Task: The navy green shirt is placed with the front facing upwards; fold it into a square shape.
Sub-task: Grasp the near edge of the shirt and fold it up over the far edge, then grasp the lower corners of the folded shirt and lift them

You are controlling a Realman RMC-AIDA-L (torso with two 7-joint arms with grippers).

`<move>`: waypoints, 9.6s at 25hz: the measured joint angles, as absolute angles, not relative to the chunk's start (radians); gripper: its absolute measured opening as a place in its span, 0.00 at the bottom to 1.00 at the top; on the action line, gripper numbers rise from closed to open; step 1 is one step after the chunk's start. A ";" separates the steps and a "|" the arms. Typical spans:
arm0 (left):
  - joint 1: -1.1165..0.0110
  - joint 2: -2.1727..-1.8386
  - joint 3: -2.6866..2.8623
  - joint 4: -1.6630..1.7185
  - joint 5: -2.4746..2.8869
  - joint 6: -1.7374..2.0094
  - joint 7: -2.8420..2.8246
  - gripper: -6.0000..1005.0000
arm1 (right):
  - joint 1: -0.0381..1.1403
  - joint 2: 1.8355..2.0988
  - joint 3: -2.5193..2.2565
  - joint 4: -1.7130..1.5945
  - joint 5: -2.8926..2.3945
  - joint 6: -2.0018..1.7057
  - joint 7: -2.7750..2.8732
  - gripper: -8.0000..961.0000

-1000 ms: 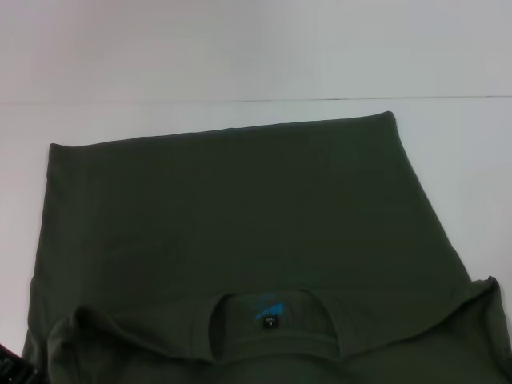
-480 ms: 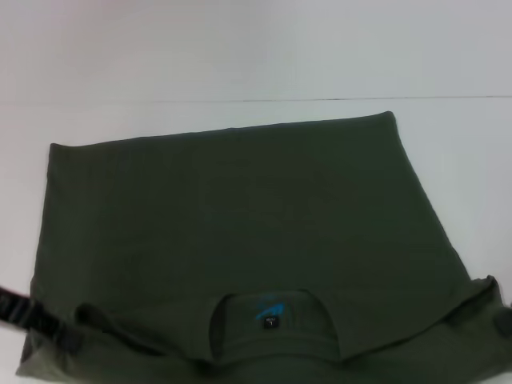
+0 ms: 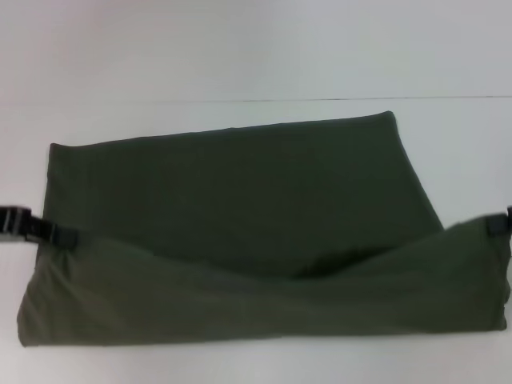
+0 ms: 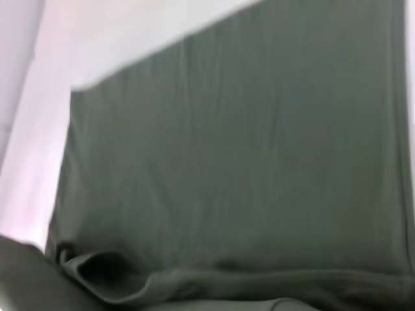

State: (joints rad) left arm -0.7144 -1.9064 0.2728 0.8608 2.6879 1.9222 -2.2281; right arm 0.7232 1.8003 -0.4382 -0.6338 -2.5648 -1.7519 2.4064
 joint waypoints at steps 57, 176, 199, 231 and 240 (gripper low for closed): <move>-0.660 -2.158 0.238 0.608 2.114 0.898 -1.925 0.07 | 0.796 2.086 -0.425 -0.360 -1.787 -0.661 1.775 0.07; -0.637 -2.004 0.447 0.838 2.786 1.462 -2.459 0.68 | 0.563 1.924 -0.745 -0.436 -1.793 -1.021 2.075 0.91; -0.658 -1.996 0.448 0.790 2.788 1.468 -2.461 0.56 | 0.561 1.926 -0.746 -0.436 -1.793 -1.020 2.074 0.91; -0.667 -1.999 0.475 0.786 2.779 1.473 -2.411 0.03 | 0.797 1.874 -0.711 -0.769 -2.672 -1.445 2.653 0.83; -0.666 -1.998 0.475 0.785 2.778 1.474 -2.397 0.03 | 0.814 1.899 -0.711 -0.652 -2.669 -1.331 2.637 0.83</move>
State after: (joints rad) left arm -0.6664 -1.9980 0.4755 0.7853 2.7779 1.4738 -2.3971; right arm 0.8137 1.8986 -0.7106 -0.6521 -2.6690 -1.3306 2.6370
